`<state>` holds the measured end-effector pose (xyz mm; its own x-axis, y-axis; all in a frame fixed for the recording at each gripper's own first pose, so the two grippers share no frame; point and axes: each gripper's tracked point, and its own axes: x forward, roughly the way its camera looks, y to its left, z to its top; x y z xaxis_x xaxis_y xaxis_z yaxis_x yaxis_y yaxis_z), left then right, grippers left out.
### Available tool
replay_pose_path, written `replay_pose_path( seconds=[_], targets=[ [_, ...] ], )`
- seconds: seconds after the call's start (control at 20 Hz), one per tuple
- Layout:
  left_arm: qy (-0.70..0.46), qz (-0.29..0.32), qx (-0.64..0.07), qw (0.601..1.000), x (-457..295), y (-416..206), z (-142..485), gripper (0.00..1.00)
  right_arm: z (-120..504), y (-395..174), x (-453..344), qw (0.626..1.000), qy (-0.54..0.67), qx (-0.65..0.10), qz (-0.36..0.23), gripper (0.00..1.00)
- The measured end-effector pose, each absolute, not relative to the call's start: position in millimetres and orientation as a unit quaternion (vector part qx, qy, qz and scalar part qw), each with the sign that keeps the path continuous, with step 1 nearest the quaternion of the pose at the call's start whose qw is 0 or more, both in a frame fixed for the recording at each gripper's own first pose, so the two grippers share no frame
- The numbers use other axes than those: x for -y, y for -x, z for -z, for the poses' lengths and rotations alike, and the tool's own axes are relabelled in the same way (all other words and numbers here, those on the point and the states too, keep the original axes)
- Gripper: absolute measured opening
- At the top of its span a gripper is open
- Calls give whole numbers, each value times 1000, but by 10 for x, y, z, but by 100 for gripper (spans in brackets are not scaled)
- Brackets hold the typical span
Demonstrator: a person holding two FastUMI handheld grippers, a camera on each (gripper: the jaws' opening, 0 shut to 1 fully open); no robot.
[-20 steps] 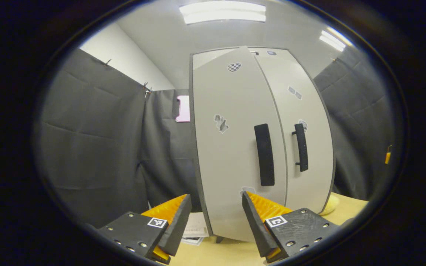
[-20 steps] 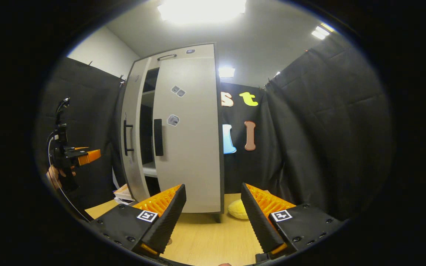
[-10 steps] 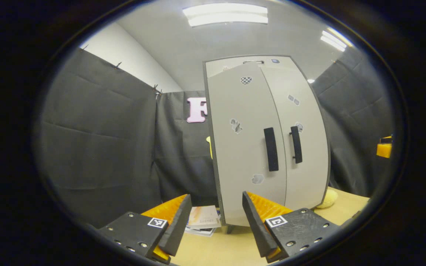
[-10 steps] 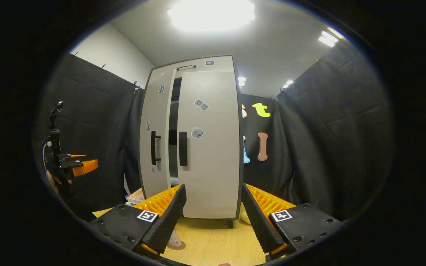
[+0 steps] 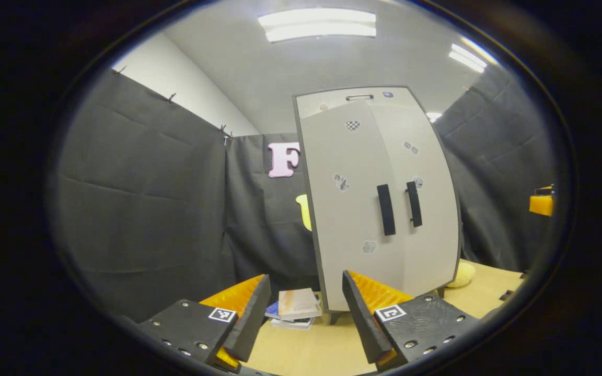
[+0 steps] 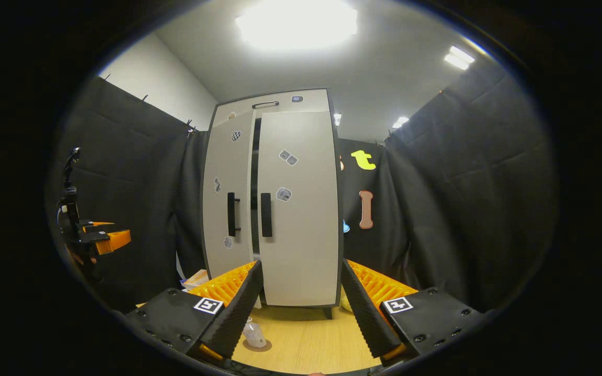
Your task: Grasp the bottle in the cabinet with the left hand and place it on the coaster, then close the right door with the right hand and the left door with the left hand.
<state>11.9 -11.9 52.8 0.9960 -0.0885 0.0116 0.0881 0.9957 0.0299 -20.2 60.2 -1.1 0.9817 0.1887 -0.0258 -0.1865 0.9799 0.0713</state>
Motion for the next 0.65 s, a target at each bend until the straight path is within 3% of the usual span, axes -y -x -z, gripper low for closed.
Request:
replay_pose_path(
  seconds=[0.65],
  targets=[
    [-11, 34, 3, 999, -102, -42, -511, 81, -103, 271, -635, 996, -29, -4, -85, 95]
  ],
)
